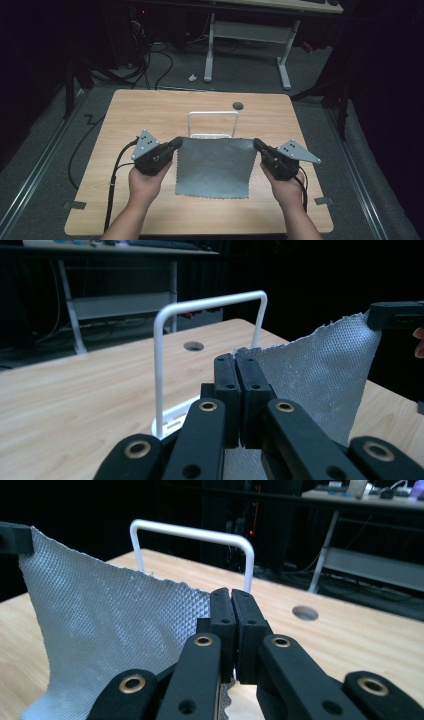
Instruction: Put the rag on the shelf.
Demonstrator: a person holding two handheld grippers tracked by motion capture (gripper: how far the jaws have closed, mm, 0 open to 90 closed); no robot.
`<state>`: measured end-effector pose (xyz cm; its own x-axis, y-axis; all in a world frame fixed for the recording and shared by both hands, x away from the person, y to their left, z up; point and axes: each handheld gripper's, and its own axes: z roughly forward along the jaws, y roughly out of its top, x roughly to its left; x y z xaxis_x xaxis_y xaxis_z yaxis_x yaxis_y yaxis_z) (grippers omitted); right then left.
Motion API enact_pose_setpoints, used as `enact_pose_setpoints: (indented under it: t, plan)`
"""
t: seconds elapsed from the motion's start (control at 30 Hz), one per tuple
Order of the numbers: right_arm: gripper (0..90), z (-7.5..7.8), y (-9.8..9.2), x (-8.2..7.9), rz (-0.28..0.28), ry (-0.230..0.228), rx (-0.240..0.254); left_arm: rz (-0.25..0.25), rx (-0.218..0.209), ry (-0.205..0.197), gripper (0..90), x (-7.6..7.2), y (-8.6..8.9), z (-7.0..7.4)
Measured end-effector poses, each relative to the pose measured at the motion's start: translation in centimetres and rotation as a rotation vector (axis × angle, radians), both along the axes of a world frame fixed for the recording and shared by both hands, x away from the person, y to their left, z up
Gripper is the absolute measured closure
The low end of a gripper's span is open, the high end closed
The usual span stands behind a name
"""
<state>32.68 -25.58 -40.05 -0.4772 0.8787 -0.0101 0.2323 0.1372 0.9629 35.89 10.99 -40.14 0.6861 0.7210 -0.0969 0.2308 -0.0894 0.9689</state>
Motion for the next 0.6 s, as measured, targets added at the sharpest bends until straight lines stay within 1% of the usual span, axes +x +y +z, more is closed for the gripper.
enact_pose_setpoints:
  t: [0.1,0.3,0.43,0.47,0.53,0.6]
  plan:
    - [89.8,0.8,0.2,0.3,0.0,-0.022,-0.003,0.0,-0.007,-0.008,88.7,0.4,0.1,0.8]
    - [89.8,2.0,0.2,1.4,-0.006,-0.037,0.016,0.007,-0.016,-0.026,88.7,1.3,0.2,2.0]
    - [89.9,2.6,-0.1,2.2,-0.015,-0.04,0.032,0.012,-0.005,-0.04,88.8,1.9,0.0,2.8]
    - [89.9,2.7,-0.1,2.4,-0.017,-0.039,0.042,0.011,-0.005,-0.041,88.8,2.1,0.0,3.0]
    - [89.9,3.0,-0.2,2.7,-0.021,-0.045,0.037,0.014,-0.001,-0.052,88.8,2.5,-0.1,3.4]
    - [89.9,3.3,-0.2,3.1,-0.024,-0.052,0.044,0.02,-0.002,-0.063,88.9,2.9,-0.2,3.7]
